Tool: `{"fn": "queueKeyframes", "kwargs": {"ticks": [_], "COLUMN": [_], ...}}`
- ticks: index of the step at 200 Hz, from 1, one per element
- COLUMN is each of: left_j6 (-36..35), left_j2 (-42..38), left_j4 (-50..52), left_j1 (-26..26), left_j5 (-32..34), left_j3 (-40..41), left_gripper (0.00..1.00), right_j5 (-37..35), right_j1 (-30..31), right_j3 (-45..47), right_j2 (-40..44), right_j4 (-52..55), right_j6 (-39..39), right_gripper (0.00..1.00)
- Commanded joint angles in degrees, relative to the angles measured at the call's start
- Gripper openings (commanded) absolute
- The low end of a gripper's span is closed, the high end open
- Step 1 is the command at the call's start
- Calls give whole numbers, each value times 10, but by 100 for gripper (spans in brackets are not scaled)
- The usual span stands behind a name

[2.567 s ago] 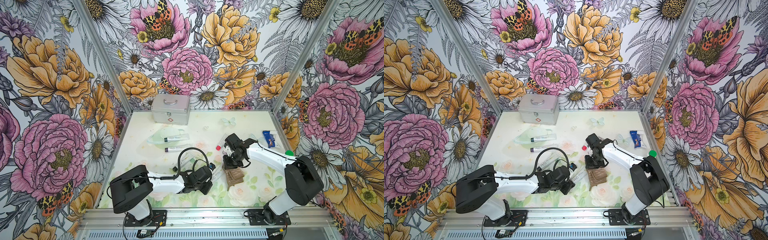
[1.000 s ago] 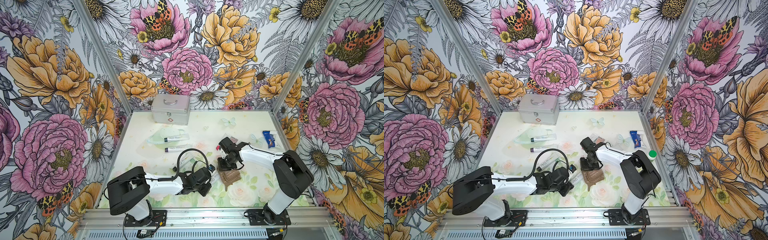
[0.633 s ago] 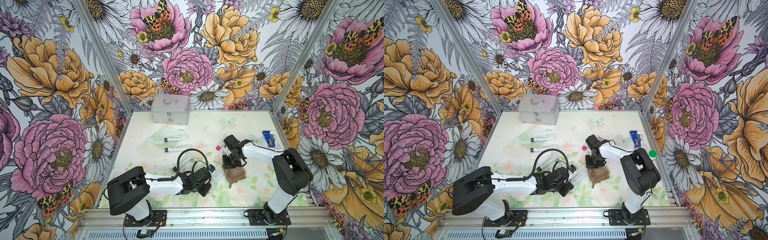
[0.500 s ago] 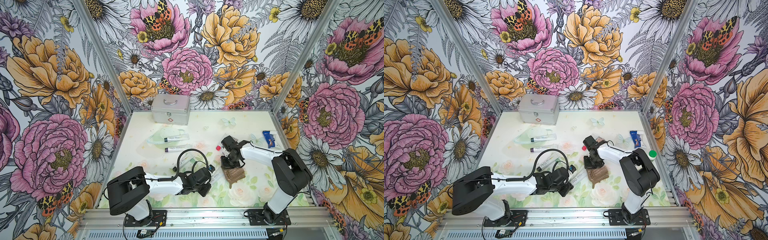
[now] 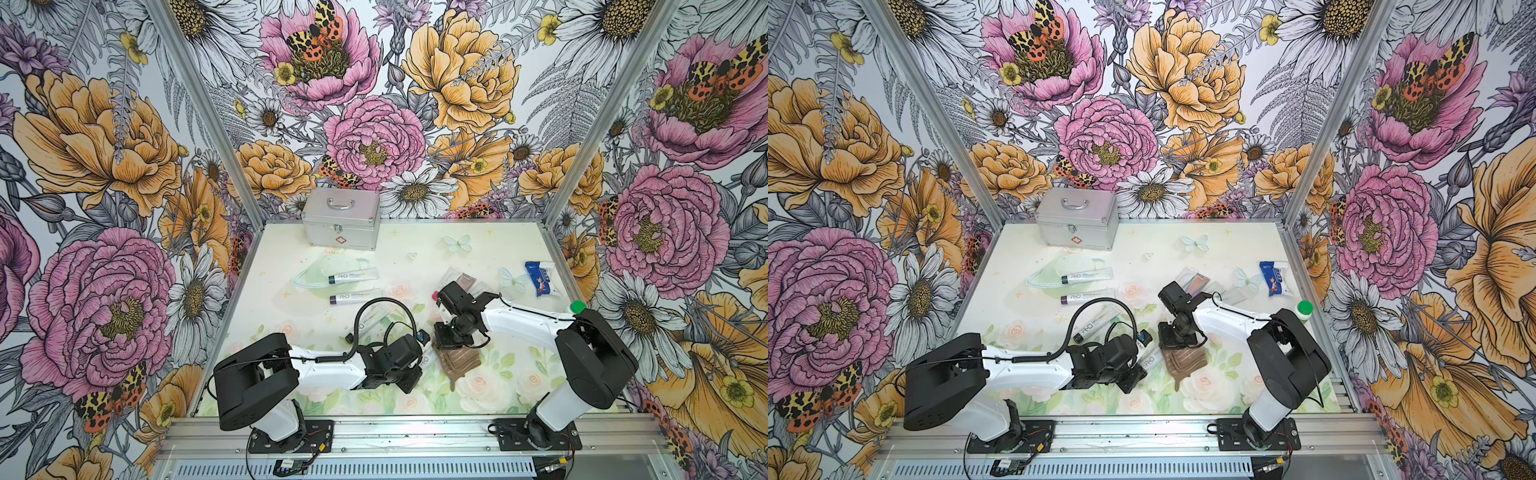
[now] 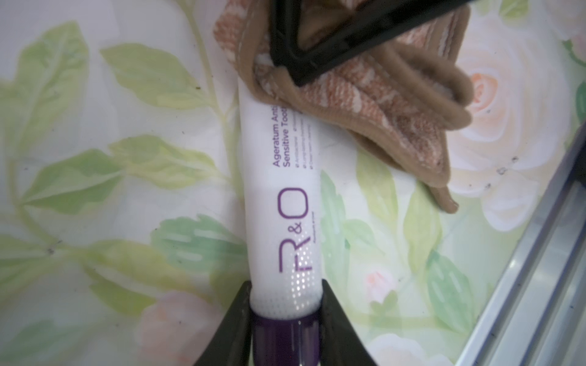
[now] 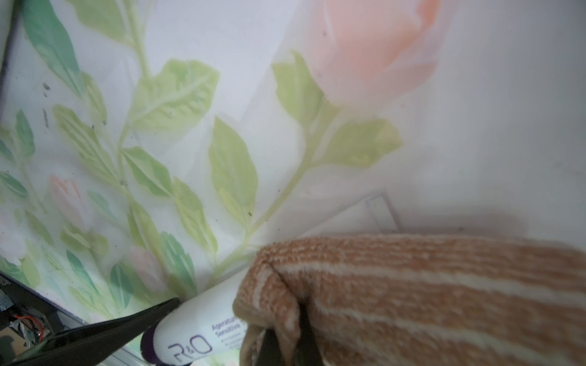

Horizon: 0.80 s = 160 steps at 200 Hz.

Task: Wipe the surface of the toothpaste tube
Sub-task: Wipe the dirt from the toothpaste tube.

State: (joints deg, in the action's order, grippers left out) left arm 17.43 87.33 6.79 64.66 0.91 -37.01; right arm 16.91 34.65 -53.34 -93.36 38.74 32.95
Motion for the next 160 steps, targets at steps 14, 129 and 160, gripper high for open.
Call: {"fn": "queueKeyframes", "kwargs": {"ticks": [14,129,160], "left_j6": [9,4,3], "left_j2": [-30,-9,-12], "left_j4": [-6,-17,-17], "left_j1": [13,9,8], "left_j5": [21,22,22], "left_j3": [12,11,11], "left_gripper": [32,32,32], "right_j5": [-42,12,16], "right_j1": [-67,26,42], "right_j3": [-10,-17,-1], "right_j2": [-44,-22,-1], "right_j4": [29,30,27], "right_j6": [-35,4,17], "right_gripper": [0,0,0]}}
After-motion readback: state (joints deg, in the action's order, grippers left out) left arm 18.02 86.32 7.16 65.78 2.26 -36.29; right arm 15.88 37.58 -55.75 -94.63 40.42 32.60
